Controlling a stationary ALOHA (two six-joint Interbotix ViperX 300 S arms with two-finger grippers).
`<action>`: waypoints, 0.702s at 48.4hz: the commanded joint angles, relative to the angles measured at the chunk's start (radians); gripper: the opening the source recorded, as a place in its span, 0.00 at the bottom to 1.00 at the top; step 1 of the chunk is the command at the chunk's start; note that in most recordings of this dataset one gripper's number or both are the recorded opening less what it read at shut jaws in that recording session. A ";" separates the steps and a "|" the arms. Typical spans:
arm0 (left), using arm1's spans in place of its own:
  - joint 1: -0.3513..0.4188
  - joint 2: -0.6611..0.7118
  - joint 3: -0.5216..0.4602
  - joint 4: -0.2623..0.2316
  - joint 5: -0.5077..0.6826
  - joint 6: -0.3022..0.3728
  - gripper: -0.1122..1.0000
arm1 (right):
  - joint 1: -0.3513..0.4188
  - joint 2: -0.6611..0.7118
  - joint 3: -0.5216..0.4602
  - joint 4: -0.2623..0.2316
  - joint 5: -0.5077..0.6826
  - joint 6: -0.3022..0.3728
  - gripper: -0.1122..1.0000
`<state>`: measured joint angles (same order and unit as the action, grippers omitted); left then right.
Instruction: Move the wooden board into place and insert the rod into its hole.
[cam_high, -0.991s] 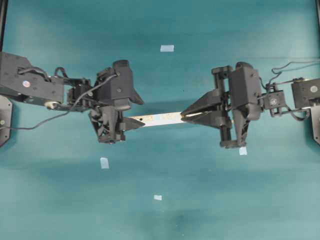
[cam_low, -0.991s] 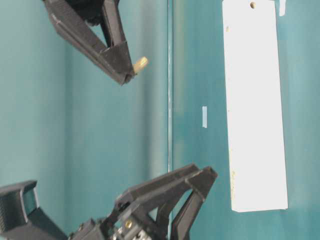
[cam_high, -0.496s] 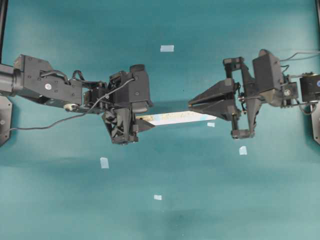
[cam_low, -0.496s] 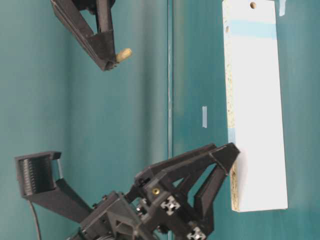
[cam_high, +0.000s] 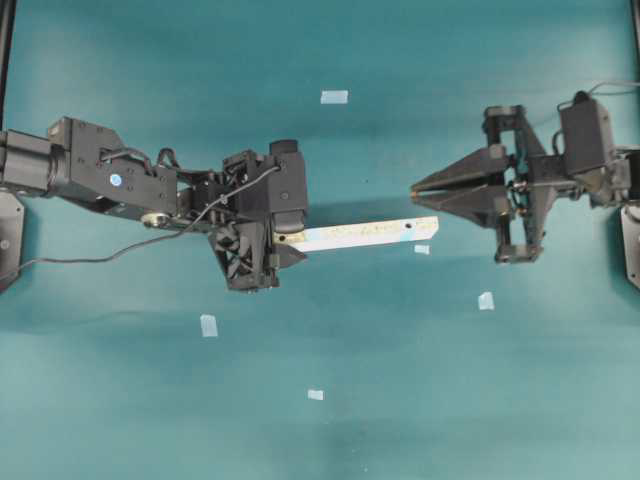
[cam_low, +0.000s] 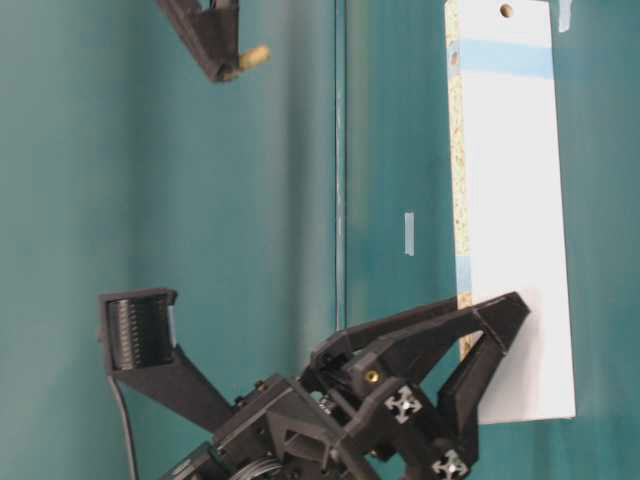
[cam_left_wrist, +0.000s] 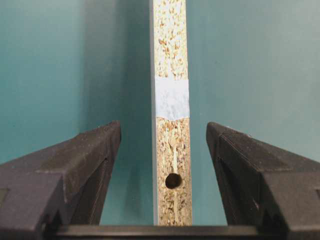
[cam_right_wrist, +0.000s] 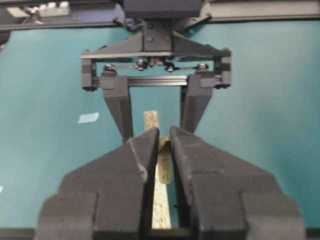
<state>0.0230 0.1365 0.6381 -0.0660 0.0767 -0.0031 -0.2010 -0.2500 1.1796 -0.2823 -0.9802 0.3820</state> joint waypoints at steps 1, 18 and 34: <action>-0.002 -0.011 -0.018 0.000 -0.006 0.000 0.71 | -0.009 0.002 0.015 0.003 -0.041 -0.009 0.20; -0.002 -0.005 -0.020 0.000 -0.006 0.002 0.71 | -0.014 0.178 0.031 0.003 -0.181 -0.054 0.20; -0.002 0.008 -0.015 0.000 -0.006 0.002 0.70 | -0.014 0.341 -0.012 0.000 -0.273 -0.075 0.20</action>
<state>0.0215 0.1534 0.6381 -0.0660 0.0767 -0.0015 -0.2132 0.0752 1.1858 -0.2823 -1.2272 0.3083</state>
